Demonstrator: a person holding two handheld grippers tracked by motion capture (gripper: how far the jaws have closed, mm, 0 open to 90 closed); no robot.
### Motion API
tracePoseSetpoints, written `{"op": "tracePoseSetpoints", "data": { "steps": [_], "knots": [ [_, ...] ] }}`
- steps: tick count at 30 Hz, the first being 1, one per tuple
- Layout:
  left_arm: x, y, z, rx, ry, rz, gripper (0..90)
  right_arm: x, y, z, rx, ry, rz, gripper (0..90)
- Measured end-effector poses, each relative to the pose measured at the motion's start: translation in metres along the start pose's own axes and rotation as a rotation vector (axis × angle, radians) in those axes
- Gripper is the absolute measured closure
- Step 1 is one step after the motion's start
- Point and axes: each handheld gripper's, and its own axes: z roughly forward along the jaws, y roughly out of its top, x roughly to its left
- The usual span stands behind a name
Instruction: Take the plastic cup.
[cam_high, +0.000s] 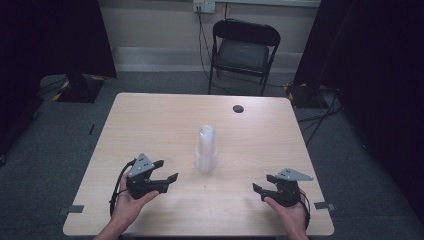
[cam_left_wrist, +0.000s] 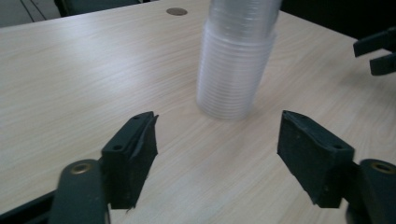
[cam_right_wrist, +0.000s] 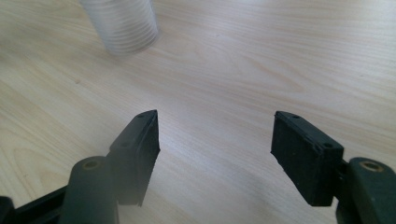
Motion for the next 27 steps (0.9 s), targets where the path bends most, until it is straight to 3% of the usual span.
{"op": "tracePoseSetpoints", "data": {
  "steps": [2,5,6,7,10,15,18,27],
  "knots": [
    [-0.001,0.006,0.002,-0.015,-0.035,-0.030,29.5,-0.002,0.001,-0.001,-0.009,-0.001,0.004,32.8],
    [-0.003,0.012,0.003,-0.001,-0.040,-0.022,29.3,-0.003,0.001,-0.001,-0.014,0.011,0.012,32.8],
    [-0.004,0.019,0.005,-0.001,-0.056,-0.047,30.1,-0.003,0.001,0.000,-0.006,0.015,0.017,32.8],
    [-0.004,0.019,0.005,-0.001,-0.056,-0.047,31.0,-0.004,0.001,0.000,-0.004,0.017,0.016,32.8],
    [-0.010,0.032,0.014,0.013,-0.066,-0.017,29.2,-0.004,0.001,0.001,-0.006,0.007,0.023,32.8],
    [-0.013,0.042,0.019,-0.011,-0.087,-0.013,25.5,-0.004,0.000,0.001,-0.002,0.018,0.033,32.5],
    [-0.013,0.051,0.022,-0.043,-0.129,-0.013,24.6,-0.004,0.000,0.000,-0.008,0.022,0.027,32.5],
    [-0.014,0.070,0.032,-0.064,-0.144,0.016,24.5,-0.003,0.001,0.001,-0.007,0.033,0.027,32.3]
  ]
}}
